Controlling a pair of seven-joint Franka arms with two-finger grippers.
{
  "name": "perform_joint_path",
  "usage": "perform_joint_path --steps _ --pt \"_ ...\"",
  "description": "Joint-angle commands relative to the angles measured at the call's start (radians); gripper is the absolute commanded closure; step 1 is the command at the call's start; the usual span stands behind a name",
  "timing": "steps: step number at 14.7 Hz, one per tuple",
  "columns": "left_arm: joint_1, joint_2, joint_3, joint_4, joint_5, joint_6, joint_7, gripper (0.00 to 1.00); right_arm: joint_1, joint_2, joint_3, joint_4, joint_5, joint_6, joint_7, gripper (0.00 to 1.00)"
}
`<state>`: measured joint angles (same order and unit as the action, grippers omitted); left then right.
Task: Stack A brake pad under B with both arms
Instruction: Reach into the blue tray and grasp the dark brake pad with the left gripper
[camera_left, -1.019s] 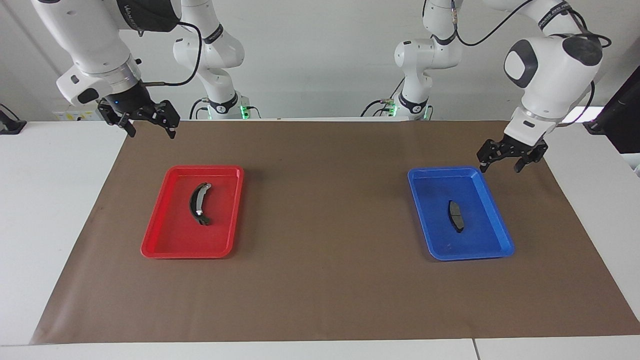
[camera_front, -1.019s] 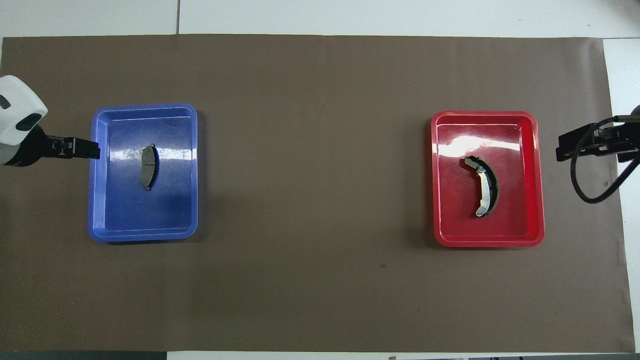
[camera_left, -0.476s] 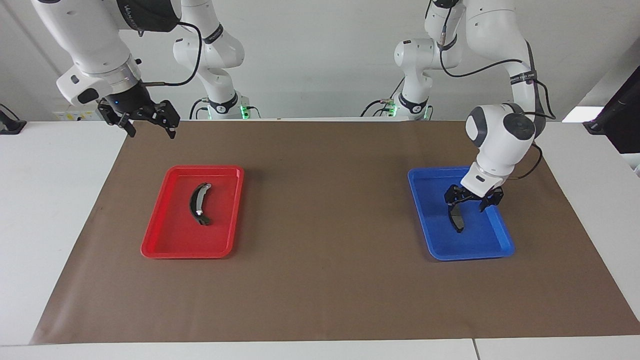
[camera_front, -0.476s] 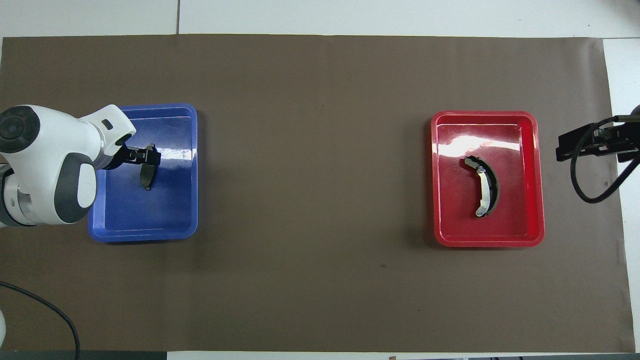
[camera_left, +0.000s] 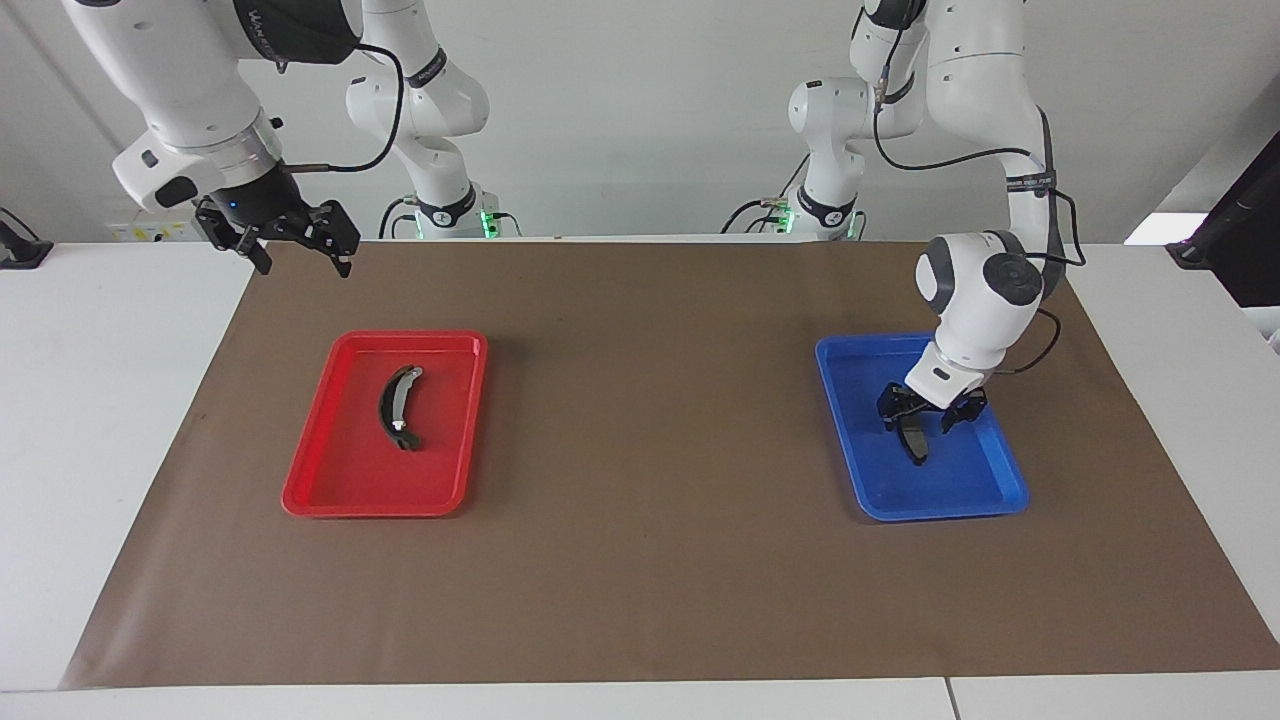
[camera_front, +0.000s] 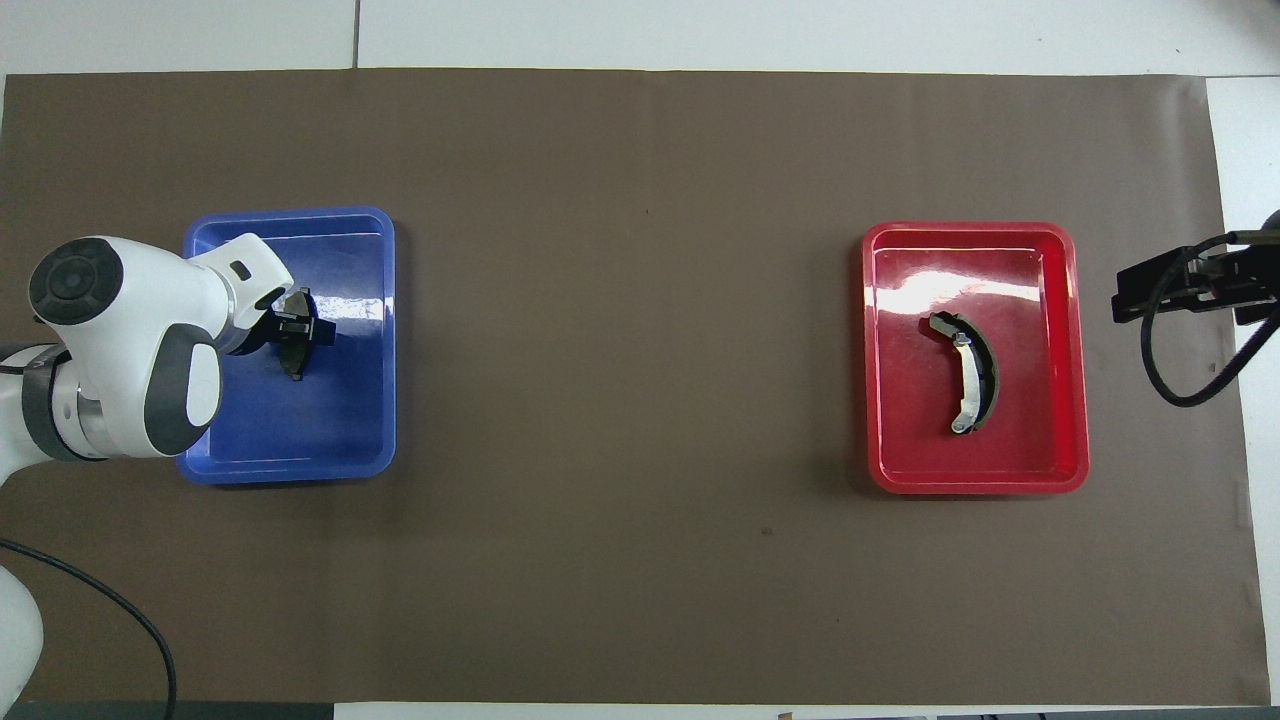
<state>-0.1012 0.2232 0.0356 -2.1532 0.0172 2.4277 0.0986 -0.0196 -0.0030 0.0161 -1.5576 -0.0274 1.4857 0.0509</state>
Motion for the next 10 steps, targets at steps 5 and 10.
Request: perform_joint_path --steps 5,10 --pt "-0.014 -0.027 0.007 -0.036 0.01 0.024 -0.099 0.8 -0.006 -0.002 0.004 -0.002 0.004 -0.008 0.007 0.0" --pt "-0.018 -0.149 0.007 0.012 0.01 -0.139 -0.102 0.99 -0.005 -0.002 0.004 -0.002 0.004 -0.008 0.012 0.0"
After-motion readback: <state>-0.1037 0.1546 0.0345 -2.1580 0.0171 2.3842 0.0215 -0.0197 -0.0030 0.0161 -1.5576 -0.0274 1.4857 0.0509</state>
